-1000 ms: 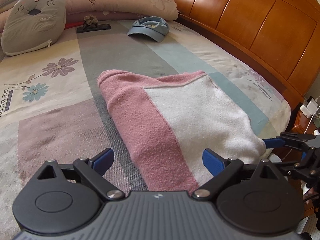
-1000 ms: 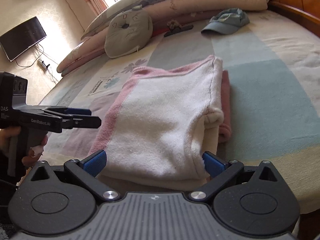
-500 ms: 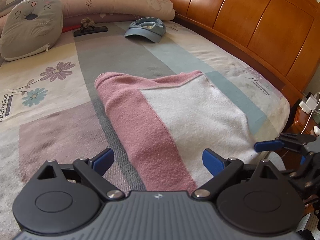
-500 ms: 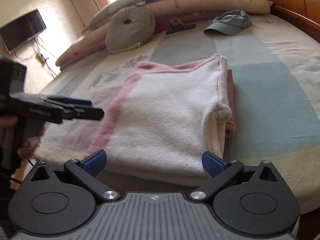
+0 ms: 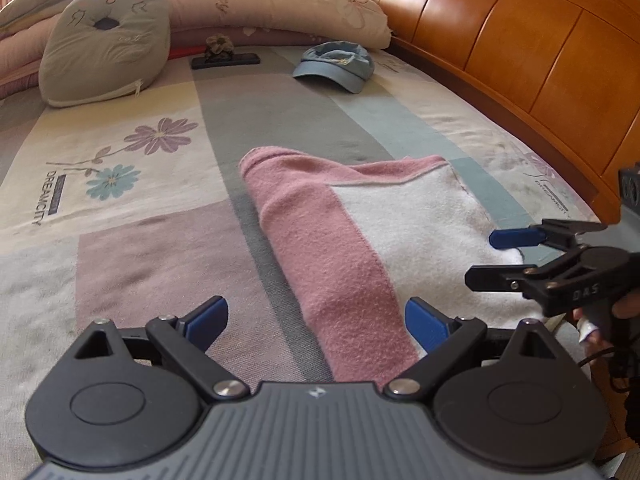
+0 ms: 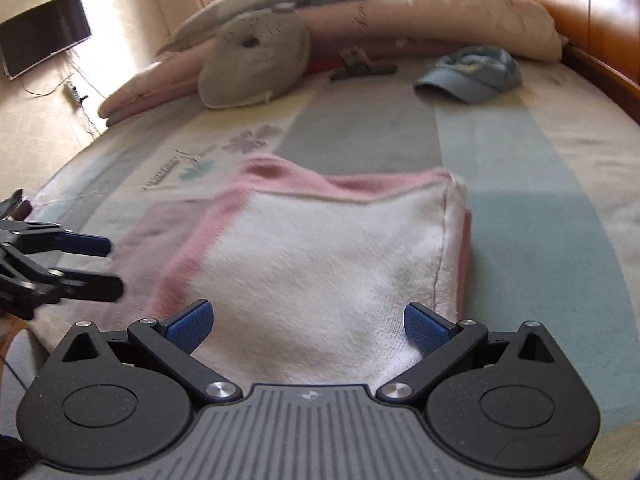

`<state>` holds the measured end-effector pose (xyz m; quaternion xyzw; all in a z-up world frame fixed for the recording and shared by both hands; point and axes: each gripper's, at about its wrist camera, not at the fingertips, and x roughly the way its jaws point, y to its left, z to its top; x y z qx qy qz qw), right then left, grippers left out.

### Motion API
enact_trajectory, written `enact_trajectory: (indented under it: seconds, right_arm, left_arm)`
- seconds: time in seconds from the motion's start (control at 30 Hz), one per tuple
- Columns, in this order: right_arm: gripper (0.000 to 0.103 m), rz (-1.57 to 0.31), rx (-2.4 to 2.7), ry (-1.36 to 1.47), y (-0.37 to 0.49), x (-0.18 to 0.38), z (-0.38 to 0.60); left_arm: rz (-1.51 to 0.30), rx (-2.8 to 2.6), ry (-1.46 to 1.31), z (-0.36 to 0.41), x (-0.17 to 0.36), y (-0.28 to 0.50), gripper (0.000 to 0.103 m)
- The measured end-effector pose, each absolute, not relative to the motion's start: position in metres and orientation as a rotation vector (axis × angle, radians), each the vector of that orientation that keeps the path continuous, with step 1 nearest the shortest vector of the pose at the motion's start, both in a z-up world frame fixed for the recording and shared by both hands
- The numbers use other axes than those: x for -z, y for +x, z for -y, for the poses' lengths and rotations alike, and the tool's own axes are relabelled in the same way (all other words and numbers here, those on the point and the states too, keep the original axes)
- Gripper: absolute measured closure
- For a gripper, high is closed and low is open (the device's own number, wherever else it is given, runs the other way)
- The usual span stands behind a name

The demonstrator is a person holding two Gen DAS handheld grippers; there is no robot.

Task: Fold clothes

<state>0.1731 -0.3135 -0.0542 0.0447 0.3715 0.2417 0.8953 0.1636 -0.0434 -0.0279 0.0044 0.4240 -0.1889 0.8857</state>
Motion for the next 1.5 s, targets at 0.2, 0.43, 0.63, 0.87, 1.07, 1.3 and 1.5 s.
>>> enact_trajectory:
  seconds: [0.2,0.43,0.63,0.87,1.07,1.3,1.5]
  right_arm:
    - [0.000,-0.778,-0.487,0.150,0.175,0.060,0.318]
    - [0.000,-0.756,-0.494,0.192,0.174,0.061,0.323]
    - [0.000,-0.738,-0.508,0.237,0.174,0.063,0.329]
    - [0.000,-0.733,-0.497,0.251,0.169,0.057,0.333]
    - [0.000,-0.719,-0.447,0.299,0.160,0.044,0.361]
    - [0.000,-0.822,-0.402,0.433,0.173,0.067,0.394]
    - [0.000,-0.931,-0.434,0.561,0.188,0.091,0.399]
  left_arm:
    - [-0.854,0.479,0.065,0.075,0.017,0.189,0.008]
    - [-0.923,0.516,0.087,0.120,0.034,0.222,0.008]
    - [-0.961,0.425,0.097,0.125,0.054,0.237,0.002]
    - [-0.938,0.454,-0.034,0.105,0.038,0.232,0.002]
    - [-0.915,0.445,-0.171,0.075,0.045,0.222,0.002]
    - [-0.896,0.424,-0.326,0.040,0.060,0.210,0.002]
    - [-0.984,0.466,-0.414,0.034,0.076,0.225,0.002]
